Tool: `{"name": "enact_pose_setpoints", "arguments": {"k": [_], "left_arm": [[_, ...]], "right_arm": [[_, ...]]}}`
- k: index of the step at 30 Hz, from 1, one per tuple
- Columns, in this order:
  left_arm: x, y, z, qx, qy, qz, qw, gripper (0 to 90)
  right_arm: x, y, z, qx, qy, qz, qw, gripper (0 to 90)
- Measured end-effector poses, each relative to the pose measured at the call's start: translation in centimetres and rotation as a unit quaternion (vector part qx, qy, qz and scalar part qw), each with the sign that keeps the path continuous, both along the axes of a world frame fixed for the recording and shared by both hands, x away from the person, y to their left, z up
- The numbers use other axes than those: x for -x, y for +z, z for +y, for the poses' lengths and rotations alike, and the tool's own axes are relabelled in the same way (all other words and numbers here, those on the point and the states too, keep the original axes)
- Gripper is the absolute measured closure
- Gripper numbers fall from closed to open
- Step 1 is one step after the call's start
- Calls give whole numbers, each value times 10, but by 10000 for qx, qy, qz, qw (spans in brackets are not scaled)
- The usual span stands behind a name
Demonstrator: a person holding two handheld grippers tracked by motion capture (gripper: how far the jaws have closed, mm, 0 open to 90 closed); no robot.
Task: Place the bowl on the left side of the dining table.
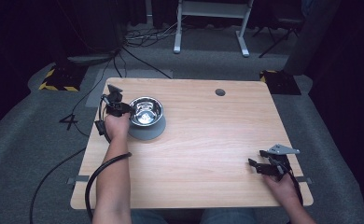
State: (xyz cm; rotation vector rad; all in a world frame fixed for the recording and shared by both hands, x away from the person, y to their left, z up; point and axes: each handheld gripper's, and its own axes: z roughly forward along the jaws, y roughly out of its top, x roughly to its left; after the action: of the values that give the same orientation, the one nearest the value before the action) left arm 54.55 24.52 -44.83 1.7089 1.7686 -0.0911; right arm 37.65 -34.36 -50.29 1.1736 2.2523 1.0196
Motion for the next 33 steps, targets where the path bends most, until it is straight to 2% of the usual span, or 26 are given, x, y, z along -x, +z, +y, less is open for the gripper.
{"name": "enact_pose_setpoints", "arguments": {"k": [3, 7, 9, 12, 17, 18, 19, 22, 25, 26, 30, 33], "left_arm": [[1, -5, -1, 77, -7, 46, 10000, 853], [3, -10, -1, 26, 32, 76, 10000, 853], [4, -11, 0, 111, 28, 84, 9999, 853], [5, -10, -1, 17, 14, 69, 10000, 852], [4, -12, -5, 58, 62, 154, 9998, 852], [4, -12, -6, -34, 68, 156, 9998, 852], [4, -13, -7, -2, 47, 155, 9999, 852], [4, -14, -6, -132, -17, 185, 9997, 850], [5, -15, -6, -159, 6, 192, 9997, 847], [5, -16, -7, -91, 42, 196, 9998, 846], [5, -15, -7, -169, 31, 205, 9996, 843], [5, -15, -8, -227, 77, 243, 9994, 799]], "right_arm": [[0, 0, 0, 0, 2, -1, 10000, 314], [0, 0, 0, -3, 1, 0, 10000, 314], [0, 0, 0, 1, 0, 0, 10000, 314], [0, 0, 0, 1, 1, -1, 10000, 314], [0, 0, 0, 1, 1, -1, 10000, 314], [0, 0, 0, 2, 2, -1, 10000, 314], [0, 0, 0, 0, 2, -1, 10000, 314], [0, 0, 0, 0, 1, 0, 10000, 314], [0, 0, 0, 6, 4, -6, 10000, 314], [0, 0, 0, 0, 0, 2, 10000, 314], [0, 0, 0, 6, 3, -6, 10000, 314], [0, 0, 0, 4, -5, 0, 10000, 313]]}}
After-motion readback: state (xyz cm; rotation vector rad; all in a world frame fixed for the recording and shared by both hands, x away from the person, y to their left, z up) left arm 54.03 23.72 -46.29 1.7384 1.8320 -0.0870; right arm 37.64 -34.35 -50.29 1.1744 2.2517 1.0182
